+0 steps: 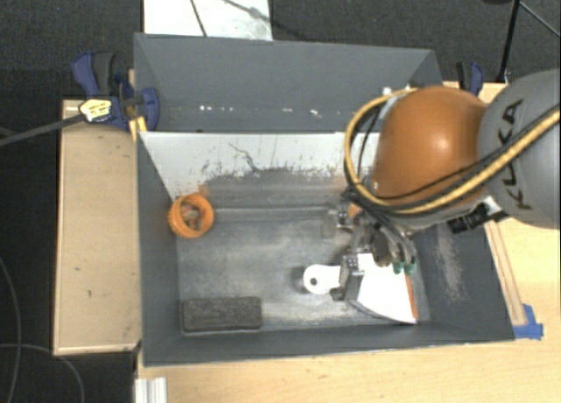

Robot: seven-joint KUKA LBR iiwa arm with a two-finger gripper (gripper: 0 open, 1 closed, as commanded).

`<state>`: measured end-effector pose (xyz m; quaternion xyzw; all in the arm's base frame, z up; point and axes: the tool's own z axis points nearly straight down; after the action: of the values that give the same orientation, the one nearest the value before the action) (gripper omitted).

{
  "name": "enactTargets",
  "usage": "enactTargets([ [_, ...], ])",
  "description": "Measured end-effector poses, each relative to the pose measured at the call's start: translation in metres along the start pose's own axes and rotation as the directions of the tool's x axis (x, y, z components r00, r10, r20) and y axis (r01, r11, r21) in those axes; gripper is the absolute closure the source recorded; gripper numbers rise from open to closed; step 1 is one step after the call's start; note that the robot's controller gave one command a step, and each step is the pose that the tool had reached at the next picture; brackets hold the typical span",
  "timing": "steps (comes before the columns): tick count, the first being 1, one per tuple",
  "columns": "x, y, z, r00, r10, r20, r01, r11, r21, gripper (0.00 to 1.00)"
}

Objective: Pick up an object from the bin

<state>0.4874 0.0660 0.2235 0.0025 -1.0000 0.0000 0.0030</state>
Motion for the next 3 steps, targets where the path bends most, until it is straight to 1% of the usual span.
enactTargets([
  [1, -0.002, 0.000, -0.004, 1.000, 0.003, 0.009, -0.003, 1.000, -0.001, 0.00],
  [2, -0.005, -0.031, 0.060, 1.000, -0.024, 0.014, 0.024, 1.000, 0.000, 0.00],
  [3, -0.011, -0.060, 0.071, 0.999, -0.044, 0.003, 0.044, 0.999, 0.000, 0.00],
])
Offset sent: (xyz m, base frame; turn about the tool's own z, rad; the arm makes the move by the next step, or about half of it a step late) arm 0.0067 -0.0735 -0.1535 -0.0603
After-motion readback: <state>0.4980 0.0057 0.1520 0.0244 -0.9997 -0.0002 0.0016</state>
